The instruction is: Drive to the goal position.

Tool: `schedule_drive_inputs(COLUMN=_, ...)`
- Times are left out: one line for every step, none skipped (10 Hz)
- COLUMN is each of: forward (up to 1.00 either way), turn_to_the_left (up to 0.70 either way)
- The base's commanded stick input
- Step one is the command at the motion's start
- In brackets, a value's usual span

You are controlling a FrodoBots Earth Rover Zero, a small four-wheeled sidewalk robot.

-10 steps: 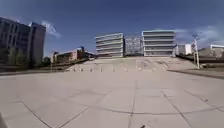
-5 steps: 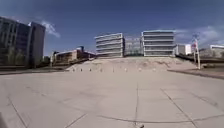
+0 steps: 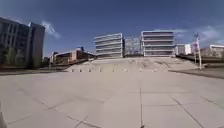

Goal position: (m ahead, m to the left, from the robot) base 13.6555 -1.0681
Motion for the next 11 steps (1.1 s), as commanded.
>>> schedule_drive_inputs(forward=0.43, turn_to_the_left=-0.01)
schedule_drive_inputs(forward=0.43, turn_to_the_left=-0.01)
schedule_drive_inputs(forward=0.43, turn_to_the_left=-0.01)
schedule_drive_inputs(forward=0.44, turn_to_the_left=-0.01)
schedule_drive_inputs(forward=0.44, turn_to_the_left=-0.01)
schedule_drive_inputs(forward=0.43, turn_to_the_left=-0.01)
schedule_drive_inputs(forward=0.43, turn_to_the_left=-0.01)
schedule_drive_inputs(forward=0.43, turn_to_the_left=-0.01)
schedule_drive_inputs(forward=0.43, turn_to_the_left=-0.01)
schedule_drive_inputs(forward=0.43, turn_to_the_left=-0.01)
schedule_drive_inputs(forward=0.44, turn_to_the_left=-0.01)
